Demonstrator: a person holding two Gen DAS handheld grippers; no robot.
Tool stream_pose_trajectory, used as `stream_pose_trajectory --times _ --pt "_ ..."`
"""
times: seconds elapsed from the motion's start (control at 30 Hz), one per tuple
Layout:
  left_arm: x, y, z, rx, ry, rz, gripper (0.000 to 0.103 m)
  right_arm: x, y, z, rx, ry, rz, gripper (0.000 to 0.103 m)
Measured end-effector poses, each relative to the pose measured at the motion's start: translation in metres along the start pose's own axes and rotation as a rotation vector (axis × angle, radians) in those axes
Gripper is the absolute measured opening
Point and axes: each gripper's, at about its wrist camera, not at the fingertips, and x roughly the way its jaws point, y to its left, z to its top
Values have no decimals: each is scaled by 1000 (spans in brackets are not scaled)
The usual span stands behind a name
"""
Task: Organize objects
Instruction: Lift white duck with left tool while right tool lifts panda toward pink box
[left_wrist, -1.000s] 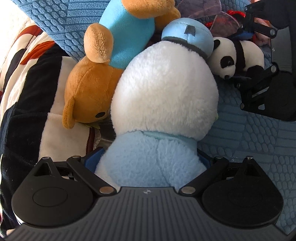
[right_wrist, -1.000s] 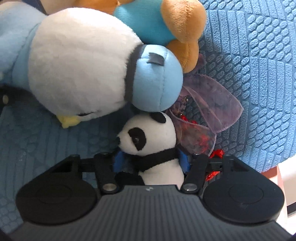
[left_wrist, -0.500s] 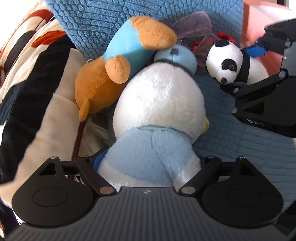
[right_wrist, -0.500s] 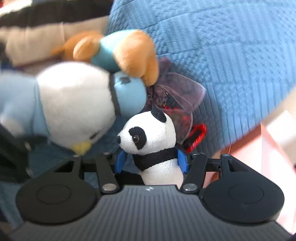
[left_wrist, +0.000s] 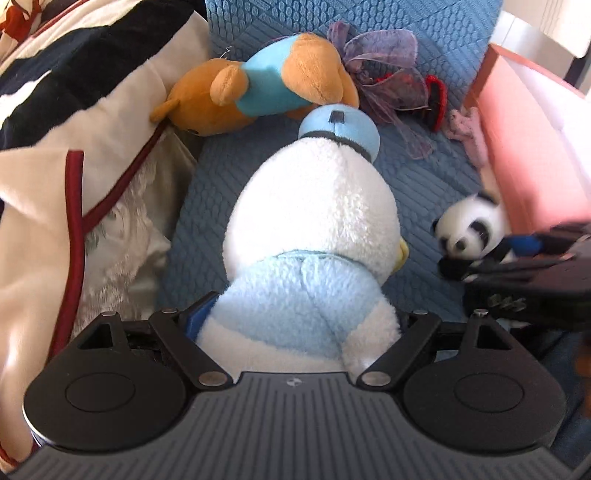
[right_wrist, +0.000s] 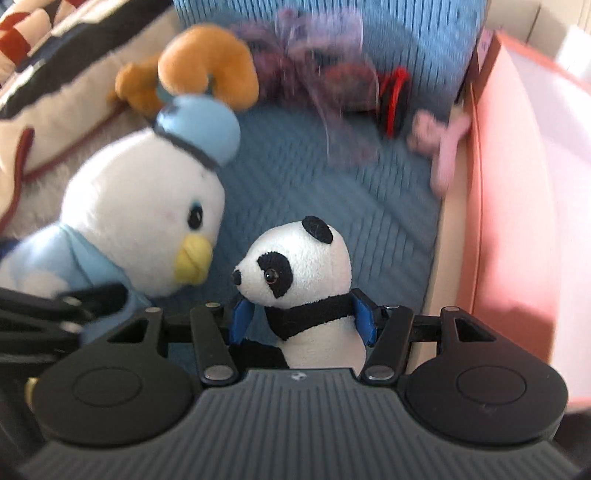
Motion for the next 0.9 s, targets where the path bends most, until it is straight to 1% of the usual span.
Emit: stream_pose_trajectory --times 0.07,0.1,0.2,0.27,0.33,0.37,0.4,0.47,0.53,0.7,0.73,0.77,0.8,0.9 --pt "-3 4 -1 -22 8 -26 88 2 2 -8 11 13 2 61" --pt "-4 5 -1 -22 9 -33 88 2 3 -11 14 7 4 61" --pt "-4 8 -3 -31 9 -46 88 0 7 -8 18 -3 -10 62" --pt "-4 9 -1 -32 13 -55 88 0 6 -5 44 8 -4 61" --pt "-4 10 -1 -29 11 -56 89 -2 1 -3 85 11 15 68" --pt "-3 9 0 -29 13 -55 90 -2 -1 -3 100 9 18 77" --pt "-2 8 0 -26 17 -55 90 -4 -2 -3 113 10 17 80" --pt "-2 5 0 -10 22 -55 90 -5 -4 -5 127 21 21 80" --pt "-1 5 1 -8 18 -61 92 -9 -5 -8 127 10 42 80" --pt "5 11 3 -56 33 -78 93 -17 -8 -12 149 -40 52 79" --pt "6 11 4 -63 37 -86 93 -16 -9 -12 151 -45 61 78" --pt "7 12 5 -69 41 -92 93 -15 -10 -12 155 -46 66 72" --pt "8 12 6 -75 45 -98 93 -13 -10 -11 161 -44 72 70" --pt "11 13 7 -82 47 -120 93 -4 -13 -10 181 -31 86 69"
